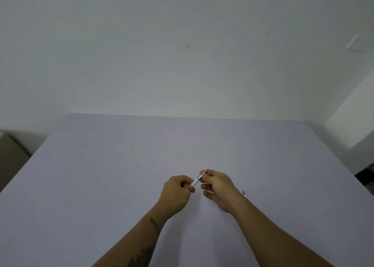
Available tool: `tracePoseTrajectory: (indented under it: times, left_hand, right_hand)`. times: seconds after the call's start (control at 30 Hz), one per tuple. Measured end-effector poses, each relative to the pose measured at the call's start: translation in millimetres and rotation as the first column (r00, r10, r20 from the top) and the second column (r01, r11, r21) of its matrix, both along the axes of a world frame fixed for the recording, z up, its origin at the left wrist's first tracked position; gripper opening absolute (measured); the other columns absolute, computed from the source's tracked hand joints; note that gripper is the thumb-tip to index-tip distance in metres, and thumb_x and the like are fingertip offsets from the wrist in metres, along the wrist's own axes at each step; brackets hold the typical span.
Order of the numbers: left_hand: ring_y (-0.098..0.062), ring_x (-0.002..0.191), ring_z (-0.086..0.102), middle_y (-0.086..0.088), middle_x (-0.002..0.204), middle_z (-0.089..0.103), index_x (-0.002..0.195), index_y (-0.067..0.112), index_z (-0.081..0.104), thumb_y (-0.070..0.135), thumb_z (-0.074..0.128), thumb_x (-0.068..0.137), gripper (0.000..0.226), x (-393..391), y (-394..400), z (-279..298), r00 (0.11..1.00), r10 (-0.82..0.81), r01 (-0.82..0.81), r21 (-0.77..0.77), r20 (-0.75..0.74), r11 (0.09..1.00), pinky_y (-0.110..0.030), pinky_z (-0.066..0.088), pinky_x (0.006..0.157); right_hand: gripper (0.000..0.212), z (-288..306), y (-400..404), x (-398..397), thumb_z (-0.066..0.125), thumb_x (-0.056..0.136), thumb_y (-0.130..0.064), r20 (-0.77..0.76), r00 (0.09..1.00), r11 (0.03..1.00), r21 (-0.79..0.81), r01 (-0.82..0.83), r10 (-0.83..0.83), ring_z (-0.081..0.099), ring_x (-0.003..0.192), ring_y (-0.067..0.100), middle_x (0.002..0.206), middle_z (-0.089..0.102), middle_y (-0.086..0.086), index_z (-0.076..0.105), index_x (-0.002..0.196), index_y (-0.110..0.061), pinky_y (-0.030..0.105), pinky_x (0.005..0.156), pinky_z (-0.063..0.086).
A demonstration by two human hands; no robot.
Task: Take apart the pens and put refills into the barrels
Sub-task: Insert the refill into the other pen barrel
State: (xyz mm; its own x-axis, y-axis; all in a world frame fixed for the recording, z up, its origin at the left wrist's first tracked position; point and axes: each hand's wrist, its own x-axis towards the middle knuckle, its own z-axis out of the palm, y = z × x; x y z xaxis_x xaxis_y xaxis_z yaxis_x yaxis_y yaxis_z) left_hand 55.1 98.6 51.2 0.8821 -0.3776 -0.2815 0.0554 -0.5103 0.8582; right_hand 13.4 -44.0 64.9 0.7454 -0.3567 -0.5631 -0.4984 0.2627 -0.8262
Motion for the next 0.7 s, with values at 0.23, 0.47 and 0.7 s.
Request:
tracePoseTrajectory:
  times: [0.23,0.47,0.7]
  left_hand:
    - [-0.015,0.067,0.057,-0.005,0.08,0.071,0.089,0.015,0.073,0.004,0.053,0.092,0.024,0.6,-0.4,-2.4,1.0,0.011,-0.012,-0.007,-0.014,1.0,-0.026,0.05,0.062]
    - [-0.016,0.069,0.058,-0.01,0.084,0.071,0.09,0.015,0.072,0.005,0.054,0.092,0.021,-1.2,-2.2,-2.6,1.0,-0.003,0.003,-0.02,-0.031,1.0,-0.026,0.052,0.064]
    - [-0.014,0.061,0.057,-0.005,0.071,0.065,0.092,0.011,0.071,0.003,0.061,0.085,0.015,-0.6,2.8,-4.6,0.984,-0.002,-0.011,-0.071,-0.181,0.997,-0.025,0.05,0.059]
  right_hand:
    - [0.016,-0.6,-0.1,-1.9,0.058,0.098,-0.018,0.009,1.0,0.999,0.04,0.004,-0.004,0.059,0.088,0.023,0.099,0.065,0.009,0.071,0.105,-0.013,0.033,0.072,0.05]
    - [0.019,-1.2,-0.2,-1.9,0.06,0.098,-0.023,-0.006,1.0,1.0,0.014,0.016,-0.016,0.058,0.08,0.02,0.091,0.063,0.009,0.069,0.093,-0.007,0.031,0.069,0.052]
    - [0.022,1.2,-2.1,-4.0,0.052,0.101,-0.011,-0.017,1.0,0.999,0.028,-0.023,0.024,0.059,0.084,0.02,0.097,0.066,0.008,0.074,0.103,-0.011,0.032,0.072,0.052]
